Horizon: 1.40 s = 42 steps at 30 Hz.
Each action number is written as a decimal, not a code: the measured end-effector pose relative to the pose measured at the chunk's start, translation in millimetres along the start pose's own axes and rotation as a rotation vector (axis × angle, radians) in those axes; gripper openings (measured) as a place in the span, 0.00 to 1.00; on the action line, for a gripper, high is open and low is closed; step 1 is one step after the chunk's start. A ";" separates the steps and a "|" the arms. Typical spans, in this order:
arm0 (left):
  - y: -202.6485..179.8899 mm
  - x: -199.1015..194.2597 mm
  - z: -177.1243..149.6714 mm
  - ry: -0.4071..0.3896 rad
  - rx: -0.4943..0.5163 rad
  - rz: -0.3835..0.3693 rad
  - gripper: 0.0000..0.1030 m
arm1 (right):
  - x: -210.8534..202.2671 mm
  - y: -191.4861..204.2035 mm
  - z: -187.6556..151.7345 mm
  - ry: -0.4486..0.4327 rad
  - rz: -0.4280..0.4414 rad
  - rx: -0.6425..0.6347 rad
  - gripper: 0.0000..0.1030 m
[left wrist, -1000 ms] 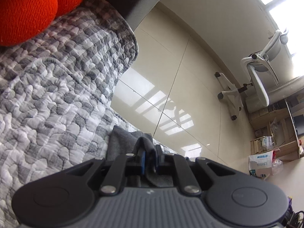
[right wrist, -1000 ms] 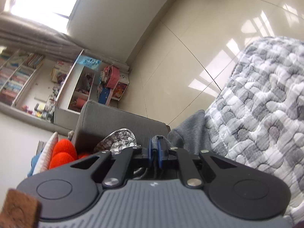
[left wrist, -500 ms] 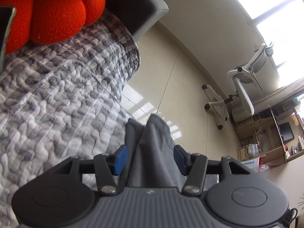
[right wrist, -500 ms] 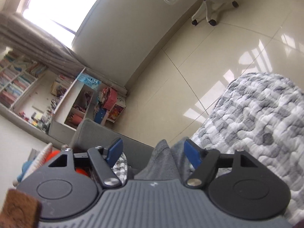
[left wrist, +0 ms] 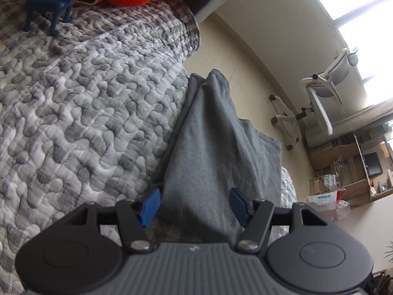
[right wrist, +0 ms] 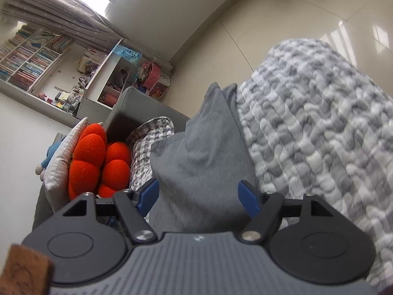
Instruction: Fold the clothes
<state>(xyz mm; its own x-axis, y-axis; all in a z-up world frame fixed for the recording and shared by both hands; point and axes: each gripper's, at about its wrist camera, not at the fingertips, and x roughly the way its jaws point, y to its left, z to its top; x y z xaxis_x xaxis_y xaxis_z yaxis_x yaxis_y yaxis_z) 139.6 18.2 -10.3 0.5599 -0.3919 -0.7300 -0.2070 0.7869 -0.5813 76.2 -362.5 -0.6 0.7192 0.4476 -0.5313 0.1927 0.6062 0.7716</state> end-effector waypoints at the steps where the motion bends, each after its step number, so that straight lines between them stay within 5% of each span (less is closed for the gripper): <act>1: 1.4 1.2 -3.8 -0.003 0.017 0.017 0.61 | 3.1 -0.3 -4.1 0.009 -0.010 -0.010 0.72; 5: 8.8 3.9 -16.1 -0.041 0.094 0.058 0.58 | 7.4 4.0 -13.2 0.021 -0.086 -0.161 0.64; 7: 11.0 5.7 -15.1 -0.050 0.116 0.062 0.47 | 7.3 7.3 -17.0 0.023 -0.119 -0.251 0.55; 11: 8.6 5.1 -7.8 -0.048 0.171 0.012 0.38 | -3.0 20.3 -22.1 0.059 -0.056 -0.457 0.45; 15: 3.9 9.9 -6.0 -0.028 0.236 0.013 0.38 | -24.7 25.4 -35.3 0.184 0.108 -0.676 0.45; 18: 4.1 12.5 -5.3 -0.019 0.250 0.015 0.38 | -46.0 27.2 -53.6 0.219 0.148 -0.857 0.45; 28: -1.7 9.4 -8.6 -0.049 0.297 0.036 0.40 | -120.3 24.2 -68.7 0.160 0.478 -0.908 0.46; 34: -4.7 5.6 -11.1 -0.066 0.326 0.037 0.39 | -178.3 27.9 -63.1 0.043 0.891 -0.825 0.51; 35: -5.2 7.8 -12.0 -0.060 0.330 0.041 0.39 | -177.1 29.1 -63.3 0.038 0.846 -0.830 0.54; 37: -6.1 12.3 -13.6 -0.050 0.339 0.049 0.39 | -157.6 33.5 -67.0 0.039 0.593 -0.872 0.79; 40: -7.4 20.1 -15.4 -0.041 0.338 0.065 0.39 | -87.8 33.1 -67.3 0.065 0.023 -0.853 0.82; 42: -7.9 23.4 -15.7 -0.037 0.333 0.070 0.38 | -43.1 26.2 -56.9 0.090 -0.180 -0.726 0.79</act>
